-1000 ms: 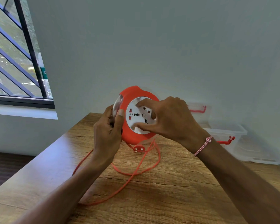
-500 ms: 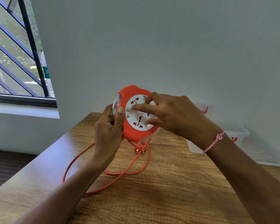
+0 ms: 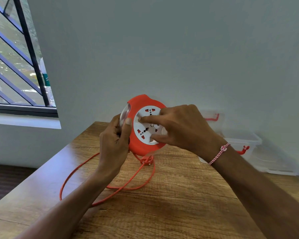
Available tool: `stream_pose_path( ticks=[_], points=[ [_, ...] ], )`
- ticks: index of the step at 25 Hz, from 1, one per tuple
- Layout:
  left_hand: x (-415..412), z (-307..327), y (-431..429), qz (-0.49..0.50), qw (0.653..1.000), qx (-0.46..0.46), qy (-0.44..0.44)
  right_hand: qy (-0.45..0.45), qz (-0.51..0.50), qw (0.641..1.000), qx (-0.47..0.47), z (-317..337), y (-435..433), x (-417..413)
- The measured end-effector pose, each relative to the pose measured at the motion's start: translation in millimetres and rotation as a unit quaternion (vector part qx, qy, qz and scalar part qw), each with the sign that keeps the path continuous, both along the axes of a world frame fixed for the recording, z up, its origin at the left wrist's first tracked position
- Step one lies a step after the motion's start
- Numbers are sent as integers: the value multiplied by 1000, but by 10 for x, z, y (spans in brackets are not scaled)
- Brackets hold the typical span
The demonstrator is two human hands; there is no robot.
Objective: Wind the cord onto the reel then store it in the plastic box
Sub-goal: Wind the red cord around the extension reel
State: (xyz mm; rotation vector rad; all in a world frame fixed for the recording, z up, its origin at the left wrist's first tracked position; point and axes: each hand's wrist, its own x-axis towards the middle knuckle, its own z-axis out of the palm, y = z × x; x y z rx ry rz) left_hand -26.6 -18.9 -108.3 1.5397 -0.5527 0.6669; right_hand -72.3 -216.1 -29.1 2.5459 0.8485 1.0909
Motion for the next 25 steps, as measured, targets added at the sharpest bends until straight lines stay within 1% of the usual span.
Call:
stream_pose_path(
  ticks=[2,4,6,8,9,10,11,12,14,15,17,20,22,25],
  points=[
    [-18,2,-15,3,1000,-2,-2,-11,-10,998,59,-43,52,3],
    [-47,2,-33,1,1000,2,-8,-11,-17,989,144,-91,110,13],
    [-71,12,-47,-6,1000,5,-14,30,-21,964,264,-129,169,25],
    [-72,14,-47,-15,1000,1,-14,70,-47,925,370,-169,225,46],
    [-68,15,-45,-16,1000,2,-13,72,-65,911,401,-176,245,54],
    [-65,16,-48,-16,1000,3,-11,62,-78,908,407,-175,249,57],
    [-59,13,-48,-13,1000,3,-9,42,-81,917,388,-169,238,55],
    [-50,13,-43,-9,1000,3,-5,16,-73,934,351,-159,216,54],
    [-8,10,-17,3,1000,6,0,-23,-37,967,249,-114,164,39],
    [16,12,-3,7,1000,9,1,-23,-21,980,195,-77,133,26],
    [57,30,33,10,1000,10,8,8,-13,996,92,-7,74,9],
    [84,40,66,6,1000,14,24,49,-42,998,-22,42,6,12],
    [82,43,65,2,999,20,28,42,-48,997,-51,32,6,20],
    [68,28,47,3,999,40,14,-1,-20,999,-43,8,11,-4]
  ],
)
